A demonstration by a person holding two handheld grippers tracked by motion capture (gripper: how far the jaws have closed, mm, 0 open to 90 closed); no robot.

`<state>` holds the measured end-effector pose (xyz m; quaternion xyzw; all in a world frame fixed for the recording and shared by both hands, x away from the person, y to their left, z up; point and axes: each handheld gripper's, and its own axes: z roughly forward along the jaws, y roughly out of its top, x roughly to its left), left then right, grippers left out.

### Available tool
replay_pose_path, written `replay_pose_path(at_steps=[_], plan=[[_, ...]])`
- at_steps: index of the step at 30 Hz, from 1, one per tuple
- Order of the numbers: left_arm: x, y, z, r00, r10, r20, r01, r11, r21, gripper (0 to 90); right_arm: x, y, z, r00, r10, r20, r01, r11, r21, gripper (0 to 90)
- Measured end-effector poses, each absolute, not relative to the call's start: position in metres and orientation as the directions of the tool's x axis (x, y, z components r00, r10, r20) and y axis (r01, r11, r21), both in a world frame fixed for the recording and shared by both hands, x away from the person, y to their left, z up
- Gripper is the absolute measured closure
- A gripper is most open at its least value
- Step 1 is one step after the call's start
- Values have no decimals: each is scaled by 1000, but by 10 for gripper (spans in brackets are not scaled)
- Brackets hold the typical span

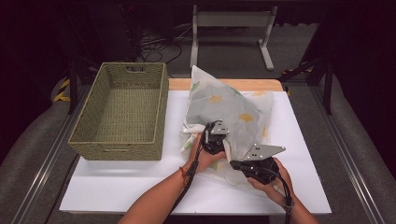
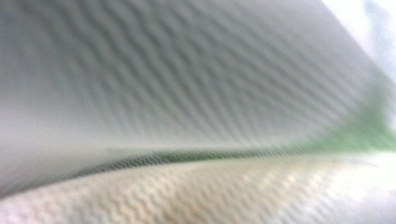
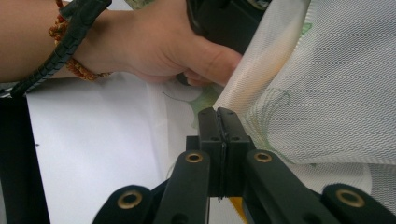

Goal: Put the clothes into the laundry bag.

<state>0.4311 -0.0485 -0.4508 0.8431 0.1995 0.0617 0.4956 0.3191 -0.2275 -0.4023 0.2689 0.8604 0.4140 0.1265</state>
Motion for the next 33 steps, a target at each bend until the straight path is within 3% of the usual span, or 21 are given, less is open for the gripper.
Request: replay_pose_path(at_steps=[5, 9, 16, 24, 30, 33], plan=[[421, -35, -446, 921, 386, -57, 243, -455, 857, 736, 316, -229, -398, -825, 564, -3, 342, 504, 793, 900], [411, -25, -441, 931, 366, -7, 196, -482, 854, 575, 315, -231, -395, -825, 565, -2, 337, 496, 800, 900], [390, 21, -433, 924, 381, 26, 200, -541, 817, 451, 313, -236, -390, -821, 571, 5, 333, 471, 817, 900], [386, 27, -445, 923, 384, 32, 217, -587, 780, 456, 312, -236, -388, -822, 569, 16, 335, 461, 821, 900], [383, -4, -452, 955, 292, 59, 148, -636, 757, 594, 312, -235, -390, -827, 562, 23, 339, 465, 818, 900], [388, -24, -458, 953, 293, 73, 146, -658, 738, 647, 312, -234, -391, -829, 559, 26, 343, 472, 812, 900]])
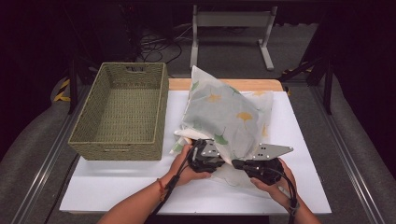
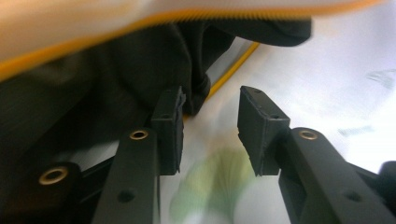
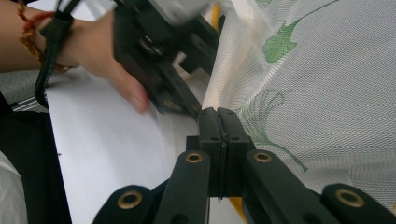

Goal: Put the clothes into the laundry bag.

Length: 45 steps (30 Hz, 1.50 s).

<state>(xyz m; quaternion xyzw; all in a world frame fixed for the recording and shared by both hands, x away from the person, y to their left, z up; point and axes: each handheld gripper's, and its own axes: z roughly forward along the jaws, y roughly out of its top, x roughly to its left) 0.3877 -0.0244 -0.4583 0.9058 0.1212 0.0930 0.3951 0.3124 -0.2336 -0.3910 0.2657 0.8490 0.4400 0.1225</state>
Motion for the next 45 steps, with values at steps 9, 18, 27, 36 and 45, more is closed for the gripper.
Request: replay_pose_path(at_steps=[9, 18, 27, 36, 45], plan=[[410, -44, -460, 933, 340, 114, 142, -641, 754, 885, 316, -232, -398, -828, 560, 35, 366, 492, 790, 900], [420, -52, -456, 879, 444, 171, 169, -628, 759, 895, 317, -229, -404, -828, 560, 42, 385, 512, 768, 900], [416, -34, -453, 915, 396, 73, 175, -554, 814, 759, 320, -232, -409, -816, 577, 41, 404, 518, 754, 900], [392, 12, -435, 930, 356, 90, 135, -560, 817, 680, 317, -233, -401, -818, 574, 36, 384, 497, 778, 900], [381, 39, -439, 902, 414, 121, 185, -625, 759, 655, 310, -238, -387, -828, 558, 65, 363, 444, 819, 900]])
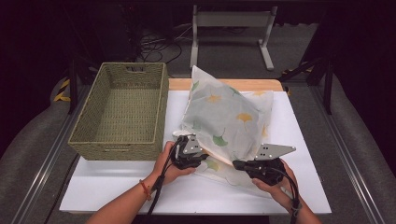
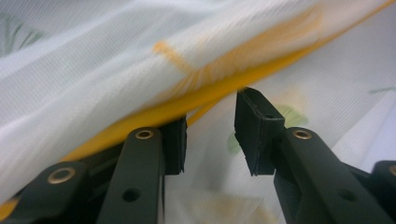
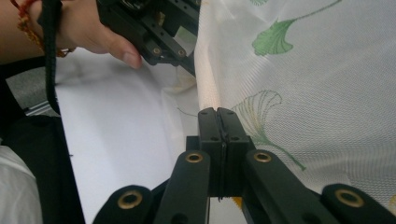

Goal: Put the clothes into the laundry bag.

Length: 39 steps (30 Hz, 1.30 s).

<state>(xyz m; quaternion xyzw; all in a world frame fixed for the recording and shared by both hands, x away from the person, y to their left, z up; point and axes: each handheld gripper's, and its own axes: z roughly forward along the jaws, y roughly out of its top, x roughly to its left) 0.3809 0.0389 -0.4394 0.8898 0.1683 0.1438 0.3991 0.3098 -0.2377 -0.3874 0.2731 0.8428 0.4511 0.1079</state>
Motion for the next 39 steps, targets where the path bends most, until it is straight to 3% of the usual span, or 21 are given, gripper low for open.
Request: replay_pose_path(at_steps=[5, 9, 14, 19, 21, 24, 29, 33, 37, 39], plan=[[383, 42, -448, 891, 436, 125, 204, -632, 747, 765, 308, -239, -385, -831, 551, 68, 357, 436, 826, 900], [389, 32, -456, 892, 444, 83, 240, -622, 746, 767, 308, -239, -386, -831, 551, 76, 362, 432, 826, 900], [387, 17, -460, 914, 399, 71, 215, -627, 749, 794, 308, -237, -387, -833, 549, 69, 359, 442, 822, 900], [370, 1, -450, 961, 272, 39, 135, -591, 796, 895, 309, -236, -389, -833, 550, 62, 359, 451, 817, 900], [364, -6, -450, 969, 245, 19, 130, -579, 805, 888, 309, -236, -389, -832, 551, 62, 360, 450, 817, 900], [363, -15, -451, 971, 239, -11, 150, -574, 805, 719, 308, -236, -389, -831, 553, 61, 360, 452, 816, 900], [364, -28, -455, 970, 239, -41, 176, -575, 799, 577, 309, -236, -389, -831, 553, 63, 364, 453, 814, 900], [367, -38, -455, 960, 278, -22, 185, -577, 796, 572, 309, -236, -390, -830, 554, 65, 366, 453, 813, 900], [370, -49, -456, 950, 309, 45, 155, -592, 791, 660, 309, -235, -390, -830, 554, 64, 365, 453, 813, 900], [373, -52, -458, 939, 328, 101, 128, -608, 783, 754, 309, -236, -390, -831, 552, 66, 367, 454, 812, 900]])
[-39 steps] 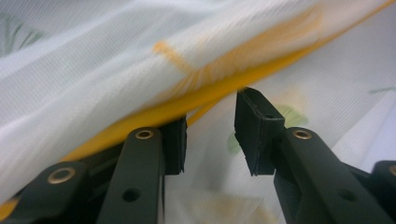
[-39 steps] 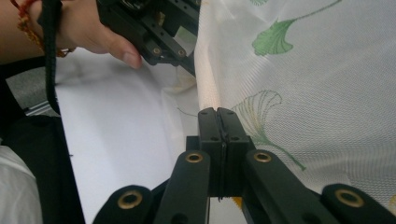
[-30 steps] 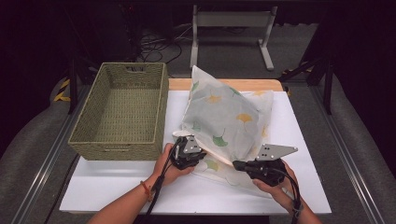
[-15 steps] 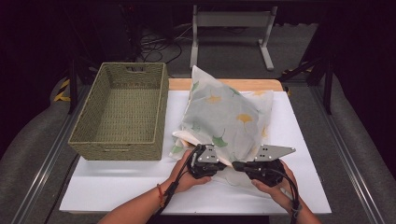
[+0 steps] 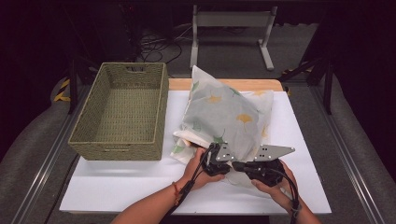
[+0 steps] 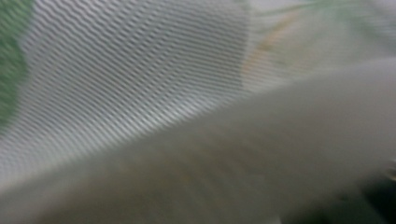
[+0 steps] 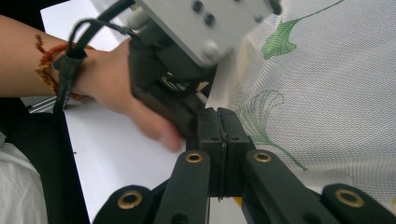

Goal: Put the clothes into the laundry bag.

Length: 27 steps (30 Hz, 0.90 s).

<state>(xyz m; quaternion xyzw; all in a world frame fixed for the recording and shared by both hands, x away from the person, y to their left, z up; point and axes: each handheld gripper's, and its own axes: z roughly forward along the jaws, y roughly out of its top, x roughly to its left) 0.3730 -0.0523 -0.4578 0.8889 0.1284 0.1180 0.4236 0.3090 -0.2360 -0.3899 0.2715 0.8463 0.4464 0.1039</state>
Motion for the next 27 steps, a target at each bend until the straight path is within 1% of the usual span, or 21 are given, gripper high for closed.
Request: replay_pose_path(at_steps=[2, 3, 6, 8, 11, 12, 13, 14, 18, 20, 21, 22, 23, 24, 25, 27], plan=[[376, -54, -459, 931, 348, 114, 133, -611, 780, 836, 309, -236, -390, -830, 554, 66, 368, 454, 811, 900], [377, -54, -459, 929, 345, 130, 121, -617, 777, 862, 309, -236, -390, -829, 555, 67, 369, 453, 812, 900], [377, -55, -456, 911, 367, 185, 101, -635, 766, 877, 309, -236, -390, -830, 554, 67, 368, 453, 812, 900], [380, -55, -455, 884, 404, 235, 90, -640, 763, 879, 309, -236, -390, -829, 555, 66, 368, 453, 812, 900], [392, -48, -458, 853, 475, 218, 142, -612, 778, 880, 309, -236, -390, -831, 552, 64, 367, 458, 810, 900], [392, -48, -458, 853, 475, 218, 142, -612, 778, 880, 309, -236, -390, -831, 552, 64, 367, 458, 810, 900], [398, -42, -460, 835, 517, 189, 177, -577, 797, 880, 309, -237, -390, -831, 552, 67, 371, 460, 807, 900], [400, -40, -460, 823, 536, 189, 185, -567, 803, 880, 309, -237, -391, -832, 551, 69, 373, 463, 804, 900], [404, -34, -459, 818, 554, 157, 211, -542, 814, 877, 311, -236, -394, -831, 551, 69, 381, 474, 794, 900], [404, -33, -459, 824, 546, 147, 210, -538, 816, 853, 311, -235, -394, -831, 552, 65, 380, 478, 792, 900], [402, -31, -459, 834, 539, 119, 220, -521, 825, 834, 311, -235, -395, -829, 558, 46, 376, 493, 785, 900], [402, -31, -459, 834, 539, 119, 220, -521, 825, 807, 311, -235, -395, -829, 558, 46, 376, 493, 785, 900], [402, -29, -459, 852, 515, 96, 215, -511, 832, 807, 311, -235, -396, -826, 562, 36, 375, 500, 781, 900], [401, -28, -458, 857, 507, 91, 213, -509, 834, 768, 312, -235, -397, -825, 565, 30, 375, 506, 777, 900], [399, -25, -458, 862, 498, 92, 210, -517, 830, 756, 312, -235, -398, -825, 565, 30, 376, 507, 776, 900], [397, -22, -457, 871, 485, 73, 217, -515, 829, 696, 313, -234, -401, -823, 567, 25, 378, 515, 769, 900]])
